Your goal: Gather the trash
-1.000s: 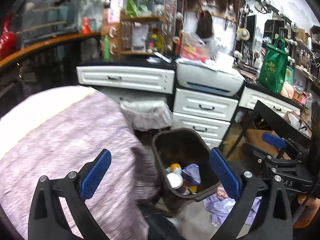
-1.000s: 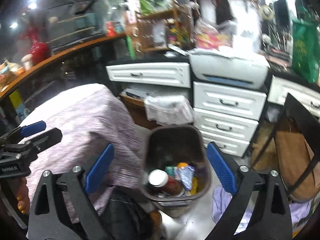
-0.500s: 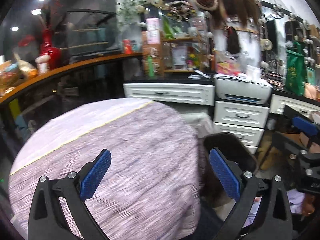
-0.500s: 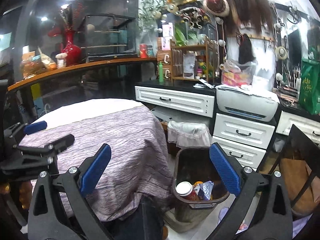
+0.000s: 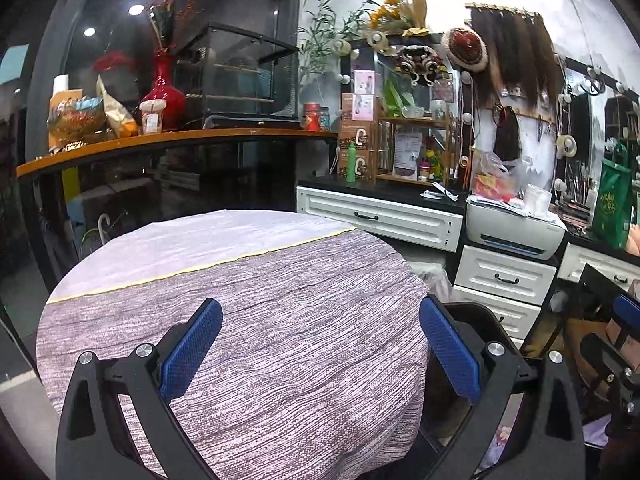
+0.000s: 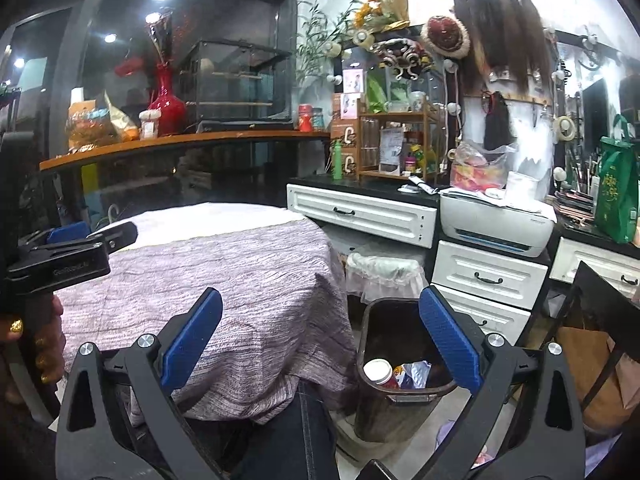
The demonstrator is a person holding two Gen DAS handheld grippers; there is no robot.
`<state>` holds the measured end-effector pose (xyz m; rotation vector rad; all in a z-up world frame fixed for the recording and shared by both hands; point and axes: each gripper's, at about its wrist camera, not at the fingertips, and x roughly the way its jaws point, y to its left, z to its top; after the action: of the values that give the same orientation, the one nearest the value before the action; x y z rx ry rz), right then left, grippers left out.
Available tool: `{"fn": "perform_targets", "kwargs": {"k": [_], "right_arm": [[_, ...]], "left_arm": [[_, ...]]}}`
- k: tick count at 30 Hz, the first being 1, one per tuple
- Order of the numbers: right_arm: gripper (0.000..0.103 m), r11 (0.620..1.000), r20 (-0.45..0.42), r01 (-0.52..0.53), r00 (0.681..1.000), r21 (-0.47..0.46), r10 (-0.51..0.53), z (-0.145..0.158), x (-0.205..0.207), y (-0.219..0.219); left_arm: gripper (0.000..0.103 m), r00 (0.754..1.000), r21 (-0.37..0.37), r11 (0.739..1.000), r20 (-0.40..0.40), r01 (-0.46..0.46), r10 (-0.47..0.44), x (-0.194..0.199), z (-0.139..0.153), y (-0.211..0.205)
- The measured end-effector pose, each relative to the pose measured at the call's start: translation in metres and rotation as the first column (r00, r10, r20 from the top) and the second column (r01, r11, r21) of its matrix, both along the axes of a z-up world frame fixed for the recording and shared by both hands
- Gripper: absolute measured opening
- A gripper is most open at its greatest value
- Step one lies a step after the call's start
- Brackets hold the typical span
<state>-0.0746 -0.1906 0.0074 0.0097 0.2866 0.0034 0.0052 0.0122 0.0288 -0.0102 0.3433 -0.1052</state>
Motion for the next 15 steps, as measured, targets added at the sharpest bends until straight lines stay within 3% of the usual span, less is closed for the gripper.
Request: {"fn": "perform_targets", "kwargs": {"k": [15], "right_arm": [[0.097,1.0,-0.007,0.005,1.0,0.014,-0.005,-0.0033,0.0025,-0.0022]], "left_arm": [[0.098,1.0,0.018,1.0,0.0,0.003,-0.003,-0.0018,-0.0015,-0.0015]]}}
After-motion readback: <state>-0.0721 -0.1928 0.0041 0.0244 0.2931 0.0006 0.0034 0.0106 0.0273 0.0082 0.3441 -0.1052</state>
